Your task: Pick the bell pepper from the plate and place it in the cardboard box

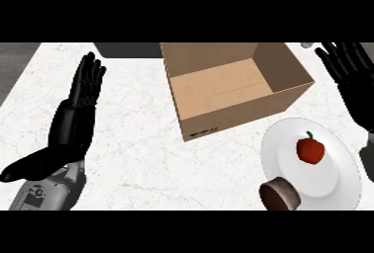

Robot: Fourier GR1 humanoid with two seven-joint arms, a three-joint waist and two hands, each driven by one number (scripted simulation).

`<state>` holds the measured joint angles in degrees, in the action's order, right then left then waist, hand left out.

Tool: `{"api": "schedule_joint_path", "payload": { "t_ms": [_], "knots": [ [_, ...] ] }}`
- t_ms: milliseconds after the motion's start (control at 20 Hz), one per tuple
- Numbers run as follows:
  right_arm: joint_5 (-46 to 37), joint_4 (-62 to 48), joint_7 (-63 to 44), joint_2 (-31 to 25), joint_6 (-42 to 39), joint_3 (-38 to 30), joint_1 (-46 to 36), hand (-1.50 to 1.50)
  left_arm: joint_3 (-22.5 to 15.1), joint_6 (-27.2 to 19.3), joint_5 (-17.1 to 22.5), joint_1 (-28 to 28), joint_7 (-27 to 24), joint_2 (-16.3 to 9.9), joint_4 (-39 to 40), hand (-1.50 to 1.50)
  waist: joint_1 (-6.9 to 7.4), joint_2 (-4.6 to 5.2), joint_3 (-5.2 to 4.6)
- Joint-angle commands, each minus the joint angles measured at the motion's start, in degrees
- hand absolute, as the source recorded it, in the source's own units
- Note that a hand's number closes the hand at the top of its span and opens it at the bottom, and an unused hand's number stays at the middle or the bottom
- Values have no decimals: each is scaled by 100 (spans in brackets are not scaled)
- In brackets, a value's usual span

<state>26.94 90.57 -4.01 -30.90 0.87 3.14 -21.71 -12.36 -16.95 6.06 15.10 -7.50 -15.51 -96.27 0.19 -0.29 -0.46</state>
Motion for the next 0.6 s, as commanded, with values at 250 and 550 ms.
{"api": "schedule_joint_path", "payload": {
  "t_ms": [250, 550],
  "knots": [
    [36, -639, 487, -28, 127, -658, 1470, -150, 969, -257, -743, -1202, 874, -1503, 1543, 0, -121, 117, 79],
    [-1800, -1503, 2425, -465, 325, -129, 2643, -150, 1033, -12, -515, -1350, 1112, -1576, 1702, 0, -165, 75, 94]
  ]
}}
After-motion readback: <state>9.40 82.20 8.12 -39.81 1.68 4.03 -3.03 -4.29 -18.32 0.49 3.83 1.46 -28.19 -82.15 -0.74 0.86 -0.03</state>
